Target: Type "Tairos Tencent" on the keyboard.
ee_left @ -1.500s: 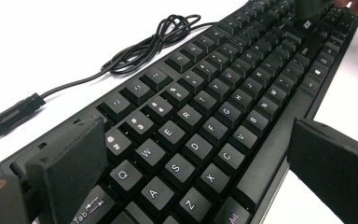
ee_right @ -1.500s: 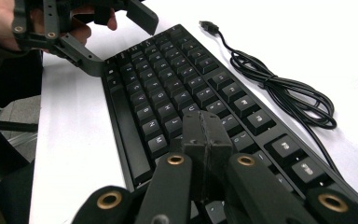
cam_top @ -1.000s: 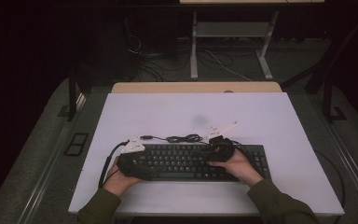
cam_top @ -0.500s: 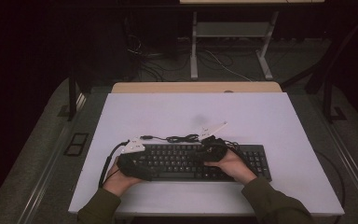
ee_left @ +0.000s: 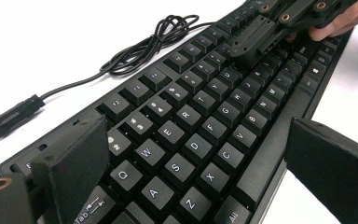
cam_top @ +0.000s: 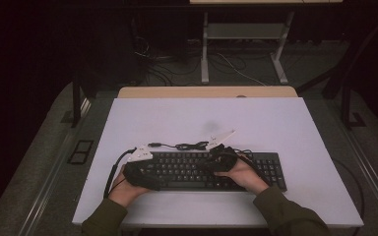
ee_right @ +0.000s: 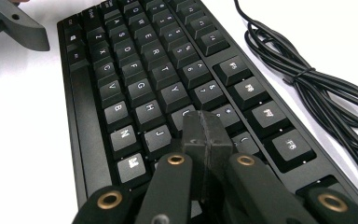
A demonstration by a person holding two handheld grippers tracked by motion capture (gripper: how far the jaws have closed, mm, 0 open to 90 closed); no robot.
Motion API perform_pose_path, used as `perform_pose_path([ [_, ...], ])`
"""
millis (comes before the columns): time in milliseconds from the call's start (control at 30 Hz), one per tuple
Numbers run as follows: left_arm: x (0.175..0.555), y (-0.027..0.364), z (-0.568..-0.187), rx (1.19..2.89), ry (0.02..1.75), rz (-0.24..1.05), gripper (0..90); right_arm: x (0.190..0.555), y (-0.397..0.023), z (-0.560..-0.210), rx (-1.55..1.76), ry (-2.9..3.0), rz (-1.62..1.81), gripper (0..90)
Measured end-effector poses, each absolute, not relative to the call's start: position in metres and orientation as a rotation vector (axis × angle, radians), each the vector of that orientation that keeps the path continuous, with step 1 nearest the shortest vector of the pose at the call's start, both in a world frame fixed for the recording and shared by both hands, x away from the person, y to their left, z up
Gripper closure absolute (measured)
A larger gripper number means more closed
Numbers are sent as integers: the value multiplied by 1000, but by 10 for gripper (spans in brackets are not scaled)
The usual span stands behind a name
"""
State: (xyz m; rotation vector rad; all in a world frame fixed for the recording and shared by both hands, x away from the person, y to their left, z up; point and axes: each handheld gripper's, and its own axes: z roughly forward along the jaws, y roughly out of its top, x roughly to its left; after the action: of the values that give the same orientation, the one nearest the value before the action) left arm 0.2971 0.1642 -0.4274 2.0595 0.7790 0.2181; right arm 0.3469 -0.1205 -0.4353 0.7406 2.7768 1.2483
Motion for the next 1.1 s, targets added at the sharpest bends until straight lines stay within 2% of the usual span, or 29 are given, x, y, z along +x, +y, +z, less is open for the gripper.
perform_pose_path([
  [300, 297, 165, -427, 2060, 777, 217, 62, 348, -127, -429, 746, 2751, 1336, 864],
  [500, 297, 165, -427, 2058, 772, 219, 103, 347, -134, -423, 758, 2719, 1390, 769],
  [700, 298, 166, -426, 2048, 776, 212, 161, 344, -142, -419, 765, 2700, 1429, 635],
  [900, 300, 168, -425, 2044, 766, 212, 292, 342, -148, -417, 774, 2680, 1464, 508],
  [1100, 304, 167, -424, 2059, 762, 210, 505, 341, -152, -416, 776, 2657, 1486, 422],
])
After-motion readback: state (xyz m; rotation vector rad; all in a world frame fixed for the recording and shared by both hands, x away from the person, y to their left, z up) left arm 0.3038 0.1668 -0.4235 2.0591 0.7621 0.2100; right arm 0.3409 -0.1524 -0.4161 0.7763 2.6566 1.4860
